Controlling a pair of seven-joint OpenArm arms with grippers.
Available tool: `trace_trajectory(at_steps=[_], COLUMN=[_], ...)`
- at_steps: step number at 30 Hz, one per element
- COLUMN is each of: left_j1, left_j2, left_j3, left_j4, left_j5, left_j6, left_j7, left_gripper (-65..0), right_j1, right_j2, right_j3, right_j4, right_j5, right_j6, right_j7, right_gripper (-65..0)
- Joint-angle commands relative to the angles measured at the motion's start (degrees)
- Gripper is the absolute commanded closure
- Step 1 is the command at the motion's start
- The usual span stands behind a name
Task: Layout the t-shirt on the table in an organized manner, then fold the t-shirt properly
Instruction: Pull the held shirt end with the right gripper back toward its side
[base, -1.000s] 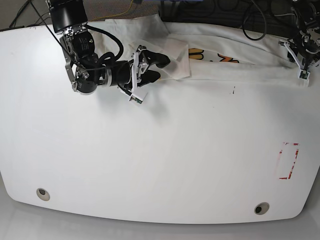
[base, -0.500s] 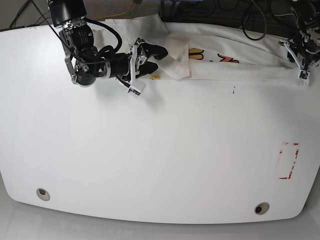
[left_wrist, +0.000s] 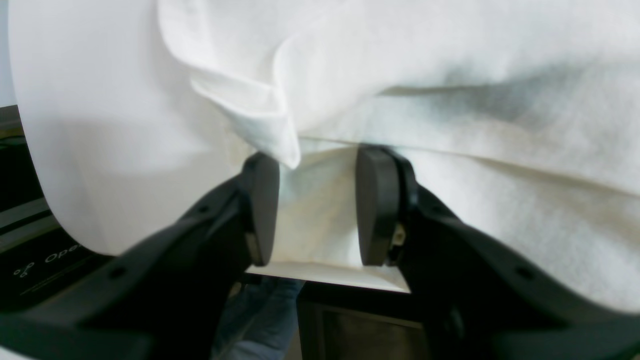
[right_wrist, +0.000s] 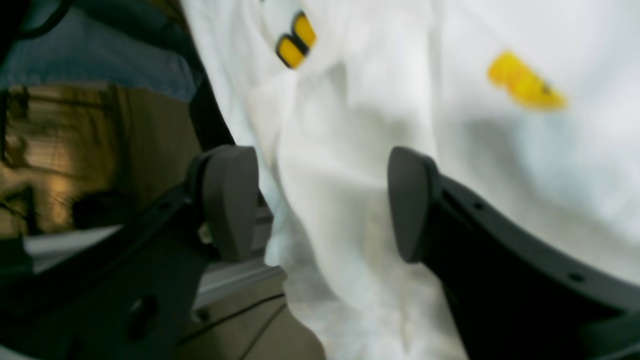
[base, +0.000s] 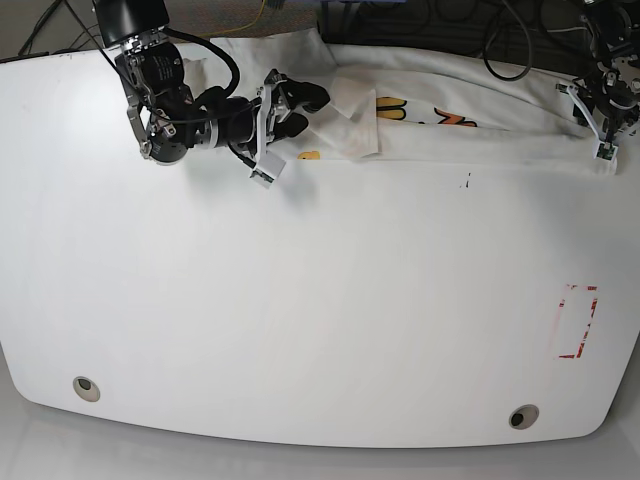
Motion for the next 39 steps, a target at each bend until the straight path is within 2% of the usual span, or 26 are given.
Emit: trace_trajectory(at_steps=[1,11,24,27,32,37,39], left_j1=[0.0,-1.0,-1.0,-1.1,-1.2,-3.3,-3.7], left_j2=[0.0,0.0,0.0,0.0,0.0,0.0,0.0], left_j3=[0.5,0.4,3.4,3.7,3.8,3.8,3.8], left_j4=[0.0,0.0,0.1,0.1,0.1,0.1,0.2], left_j5=[-0.6,-0.6,-0.6,-0.6,-0.8,-0.7,-0.7], left_j6=[-1.0,-1.0,-1.0,-1.0,-1.0,-1.0,-1.0], left_j7=[0.4,0.4,0.4,0.4,0.3,0.3,0.3], left_gripper=[-24.1,-24.1,-24.0,-22.2,-16.1,-14.9,-14.8], right_j1=[0.8,0.3,-0.2,-1.0,-3.2,-5.6,-6.9], right_j2=[0.1,0.0,1.2,1.2,1.4,1.3,1.2], right_j3=[0.2,-2.2,3.5,3.8,7.0,9.0,9.0], right_j4=[0.9,1.4,8.7,10.2,11.7,14.5,15.1], right_j5=[1.6,1.6,1.6,1.6,1.4,-5.4,-8.0], right_j6=[-1.0,-1.7,-1.2,-1.2,-1.2,-1.2,-1.2], right_j7=[1.0,1.1,1.2,1.2,3.0,4.6,6.1], right_gripper=[-39.4,-39.4,-38.8,-38.7,-34.6,-28.8,-24.6])
